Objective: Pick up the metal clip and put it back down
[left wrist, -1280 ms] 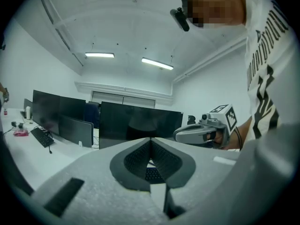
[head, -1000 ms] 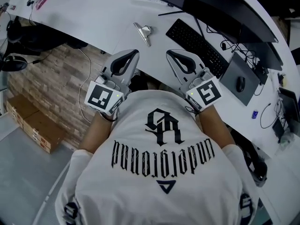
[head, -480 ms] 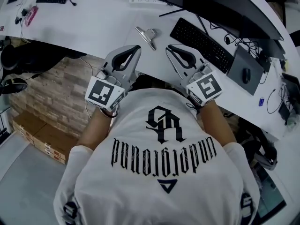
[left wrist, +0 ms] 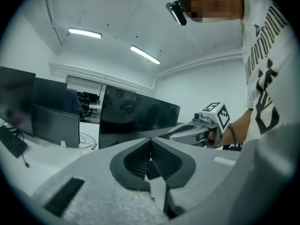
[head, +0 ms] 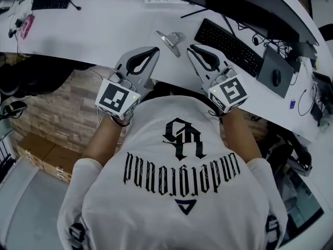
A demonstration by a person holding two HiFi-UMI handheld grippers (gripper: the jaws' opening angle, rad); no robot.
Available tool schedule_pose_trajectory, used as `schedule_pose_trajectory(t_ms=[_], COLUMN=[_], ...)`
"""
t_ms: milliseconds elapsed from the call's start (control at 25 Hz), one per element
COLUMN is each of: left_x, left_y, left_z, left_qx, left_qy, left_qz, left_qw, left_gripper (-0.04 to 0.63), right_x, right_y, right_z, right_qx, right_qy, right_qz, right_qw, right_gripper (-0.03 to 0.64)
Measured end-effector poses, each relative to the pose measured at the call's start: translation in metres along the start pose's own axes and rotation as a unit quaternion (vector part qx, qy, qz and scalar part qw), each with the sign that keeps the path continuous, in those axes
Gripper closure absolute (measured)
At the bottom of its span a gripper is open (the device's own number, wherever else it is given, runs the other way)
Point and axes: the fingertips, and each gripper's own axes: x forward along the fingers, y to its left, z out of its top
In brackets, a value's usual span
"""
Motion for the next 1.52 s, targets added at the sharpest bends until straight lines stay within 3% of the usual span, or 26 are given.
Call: schedule_pose_trajectory(t_ms=[280,640,920,1520], left_x=[0.014,0.04,0.057,0.082], left_y=[0.015,0.047,0.066,0.079], left_z=[-0.023,-0.074,-0.122,-0.198], left_qx=[-0.014,-0.028,-0.042,-0.061], left_qy=[0.016,0.039,0.071,0.12], left_qz=[-0.012,0.003,0.011,-0.015], left_qw=[0.9997,0.9988,0.9965,0.9907], left_gripper=[0.583,0.583,0.583,0.583], right_x=[0.024,0.064,0.09,0.127], right_y=[-0.013,-0.044,-0.068,-0.088], right_z=[-0.024,-0.091,-0.143,-0.237], right_qx=[0.02,0.061,0.087,0.122], right_qy=[0.023,0.071,0.108,0.19], right_qz=[-0.003,0.011,0.013,0.004], right_qw=[1.0,0.996,0.99,0.974], right_gripper=[0.6,0.529,0.515,0.511])
